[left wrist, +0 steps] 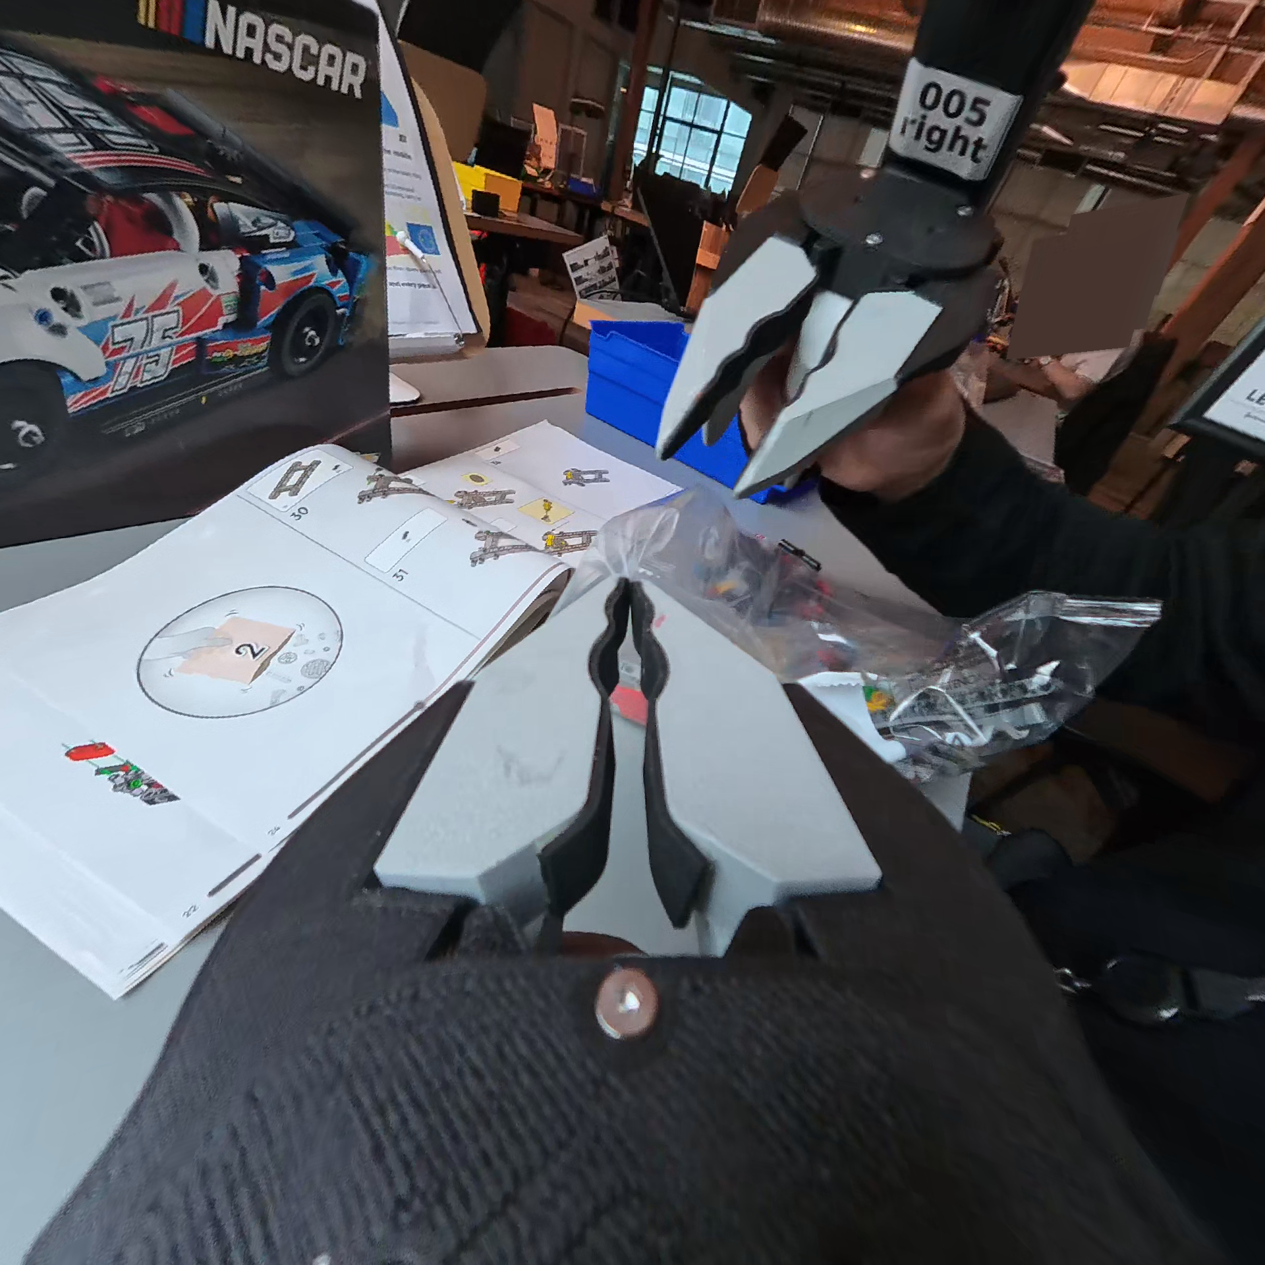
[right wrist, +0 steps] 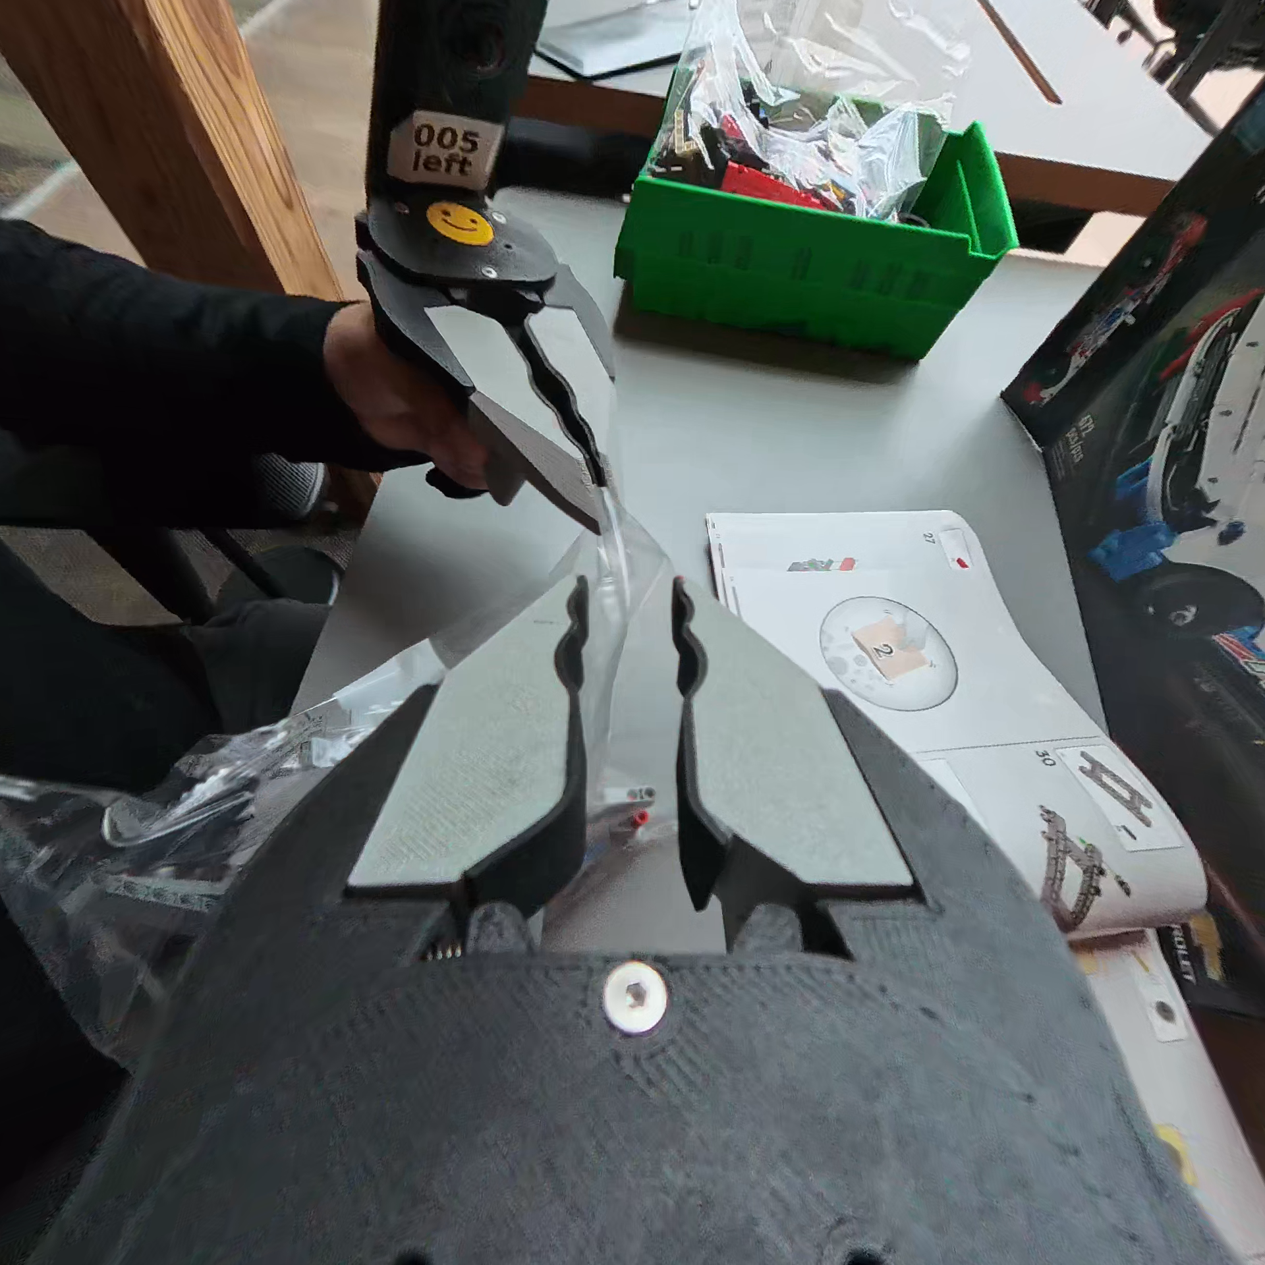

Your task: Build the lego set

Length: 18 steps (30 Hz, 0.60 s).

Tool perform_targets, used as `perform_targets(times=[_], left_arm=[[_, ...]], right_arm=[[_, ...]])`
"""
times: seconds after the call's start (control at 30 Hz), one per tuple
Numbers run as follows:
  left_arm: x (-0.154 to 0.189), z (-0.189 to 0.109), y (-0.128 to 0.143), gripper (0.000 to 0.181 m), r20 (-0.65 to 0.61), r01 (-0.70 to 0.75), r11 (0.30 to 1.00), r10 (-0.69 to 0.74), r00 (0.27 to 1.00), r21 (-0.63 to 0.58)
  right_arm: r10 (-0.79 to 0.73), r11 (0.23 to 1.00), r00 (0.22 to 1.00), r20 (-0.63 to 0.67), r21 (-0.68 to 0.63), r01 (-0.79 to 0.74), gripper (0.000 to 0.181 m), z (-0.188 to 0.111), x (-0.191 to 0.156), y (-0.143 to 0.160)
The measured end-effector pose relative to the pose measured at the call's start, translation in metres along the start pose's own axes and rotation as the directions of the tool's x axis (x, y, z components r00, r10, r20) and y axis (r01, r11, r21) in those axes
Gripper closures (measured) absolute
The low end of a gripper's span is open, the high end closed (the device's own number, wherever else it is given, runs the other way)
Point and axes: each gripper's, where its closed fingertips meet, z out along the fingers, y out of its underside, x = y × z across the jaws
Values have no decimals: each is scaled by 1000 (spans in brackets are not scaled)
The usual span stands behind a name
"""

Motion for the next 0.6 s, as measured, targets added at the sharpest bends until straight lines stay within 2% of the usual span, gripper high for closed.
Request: perform_targets(times=[0.1,0.17,0.2,0.37,0.47,0.53,0.6], left_arm=[[6,1,-5,181,-25,8,1000,-8,1000,-5],[7,2,-7,181,-24,-3,1000,2,1000,-9],[6,2,-6,181,-11,-16,1000,16,1000,-18],[0,6,-8,181,-1,-71,997,71,997,-33],[1,9,-11,180,-36,-55,998,54,998,-29],[1,10,-10,181,-49,-70,997,68,996,-34],[3,10,-12,181,-64,-96,995,94,993,-23]], right_arm=[[-11,1000,1000,29,-27,12,162,7,-3,-4],[-33,999,999,12,-24,33,179,12,-2,-6],[-40,999,999,-10,-29,40,181,15,1,-4],[5,1000,1000,10,10,-5,181,16,3,-4],[34,999,999,42,-1,-34,171,18,3,-1],[17,1000,999,27,-5,-17,181,20,5,0],[21,1000,999,36,0,-21,181,20,5,-2]])
